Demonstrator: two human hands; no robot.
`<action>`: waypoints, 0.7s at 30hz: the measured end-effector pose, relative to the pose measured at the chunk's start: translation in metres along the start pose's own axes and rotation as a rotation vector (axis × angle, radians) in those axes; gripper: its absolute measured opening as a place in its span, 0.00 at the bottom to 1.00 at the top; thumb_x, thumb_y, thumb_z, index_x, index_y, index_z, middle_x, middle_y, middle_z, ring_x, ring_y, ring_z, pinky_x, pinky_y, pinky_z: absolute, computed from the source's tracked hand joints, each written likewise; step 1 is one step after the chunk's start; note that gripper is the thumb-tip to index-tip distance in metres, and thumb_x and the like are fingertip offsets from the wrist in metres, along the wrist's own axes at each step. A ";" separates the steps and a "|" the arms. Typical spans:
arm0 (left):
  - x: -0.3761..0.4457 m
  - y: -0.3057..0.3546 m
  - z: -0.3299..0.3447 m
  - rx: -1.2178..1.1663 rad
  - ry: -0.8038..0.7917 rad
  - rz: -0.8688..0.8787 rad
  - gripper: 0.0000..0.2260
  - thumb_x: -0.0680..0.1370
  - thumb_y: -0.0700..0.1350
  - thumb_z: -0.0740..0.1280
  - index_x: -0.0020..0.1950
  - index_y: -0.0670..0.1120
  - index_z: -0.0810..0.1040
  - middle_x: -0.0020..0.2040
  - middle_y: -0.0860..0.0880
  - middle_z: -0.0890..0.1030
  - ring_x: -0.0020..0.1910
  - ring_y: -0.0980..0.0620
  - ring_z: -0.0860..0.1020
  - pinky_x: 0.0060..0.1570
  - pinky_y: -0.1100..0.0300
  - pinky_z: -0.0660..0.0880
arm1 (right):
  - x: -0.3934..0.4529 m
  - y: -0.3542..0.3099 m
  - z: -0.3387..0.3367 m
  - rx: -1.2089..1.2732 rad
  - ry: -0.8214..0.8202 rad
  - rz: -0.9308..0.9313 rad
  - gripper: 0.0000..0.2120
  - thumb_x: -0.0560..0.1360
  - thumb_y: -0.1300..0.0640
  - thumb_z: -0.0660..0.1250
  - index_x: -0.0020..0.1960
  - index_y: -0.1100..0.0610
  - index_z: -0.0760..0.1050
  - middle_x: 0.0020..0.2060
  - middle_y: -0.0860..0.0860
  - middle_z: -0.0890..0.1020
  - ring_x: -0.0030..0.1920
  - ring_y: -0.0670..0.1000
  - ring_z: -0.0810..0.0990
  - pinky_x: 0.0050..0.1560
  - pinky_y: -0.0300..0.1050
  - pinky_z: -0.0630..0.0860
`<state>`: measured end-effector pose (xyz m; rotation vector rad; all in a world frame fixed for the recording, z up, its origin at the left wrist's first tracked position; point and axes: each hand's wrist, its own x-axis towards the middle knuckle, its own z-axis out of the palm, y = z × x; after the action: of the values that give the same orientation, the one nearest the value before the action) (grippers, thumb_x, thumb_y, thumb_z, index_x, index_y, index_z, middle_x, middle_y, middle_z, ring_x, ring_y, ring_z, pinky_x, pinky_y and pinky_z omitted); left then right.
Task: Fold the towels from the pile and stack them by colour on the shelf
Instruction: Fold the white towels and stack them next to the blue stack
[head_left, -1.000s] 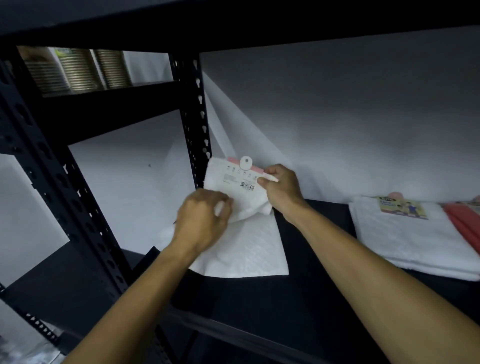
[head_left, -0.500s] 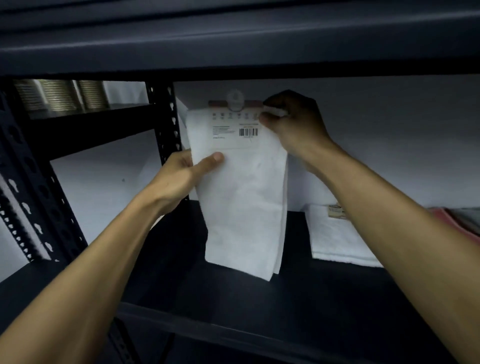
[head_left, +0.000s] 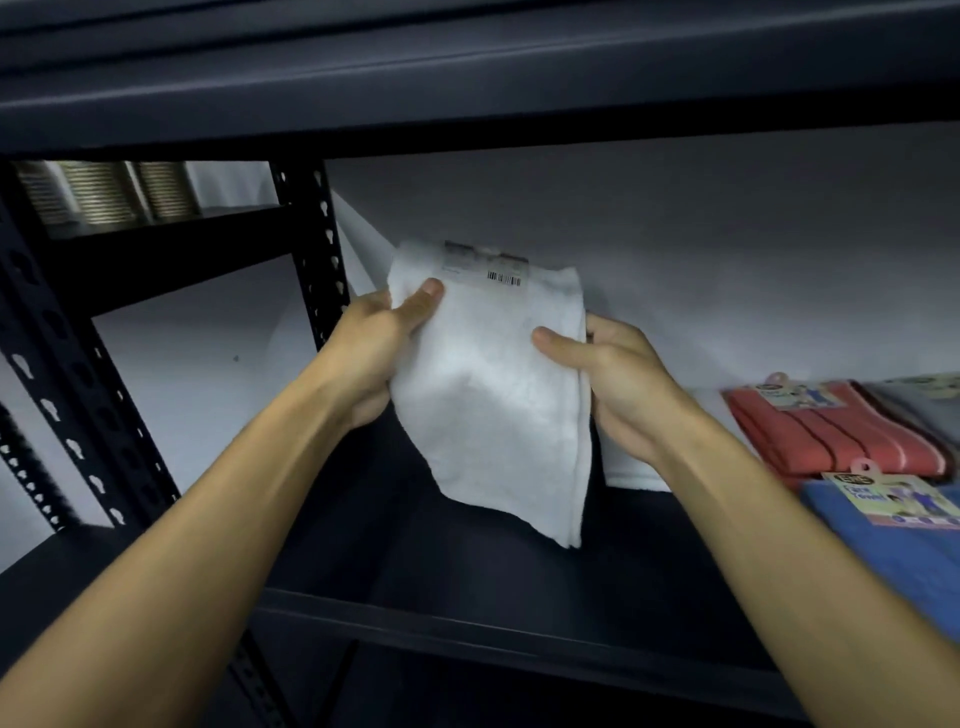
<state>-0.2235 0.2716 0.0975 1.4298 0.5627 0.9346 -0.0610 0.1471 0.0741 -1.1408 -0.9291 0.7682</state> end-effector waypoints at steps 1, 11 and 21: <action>0.005 0.002 -0.001 0.000 0.015 -0.052 0.12 0.81 0.46 0.66 0.57 0.39 0.80 0.51 0.44 0.86 0.50 0.46 0.85 0.45 0.54 0.82 | 0.003 -0.003 0.001 0.016 0.014 0.036 0.10 0.76 0.62 0.68 0.57 0.61 0.79 0.50 0.54 0.85 0.50 0.52 0.85 0.52 0.46 0.81; 0.068 -0.087 -0.012 0.219 0.035 -0.499 0.11 0.78 0.38 0.69 0.60 0.36 0.78 0.54 0.40 0.83 0.50 0.44 0.82 0.47 0.53 0.80 | 0.044 0.096 -0.019 -0.307 0.135 0.416 0.12 0.68 0.61 0.70 0.51 0.60 0.79 0.51 0.60 0.83 0.52 0.60 0.82 0.57 0.57 0.77; 0.067 -0.145 -0.020 0.379 0.087 -0.492 0.08 0.75 0.32 0.68 0.52 0.40 0.82 0.48 0.43 0.83 0.41 0.48 0.80 0.35 0.58 0.80 | 0.050 0.141 -0.032 -0.592 0.239 0.328 0.13 0.74 0.65 0.62 0.58 0.56 0.72 0.49 0.48 0.79 0.44 0.47 0.78 0.32 0.35 0.72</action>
<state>-0.1743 0.3529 -0.0322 1.4856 1.1437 0.5119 -0.0169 0.2135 -0.0566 -1.8956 -0.7940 0.6080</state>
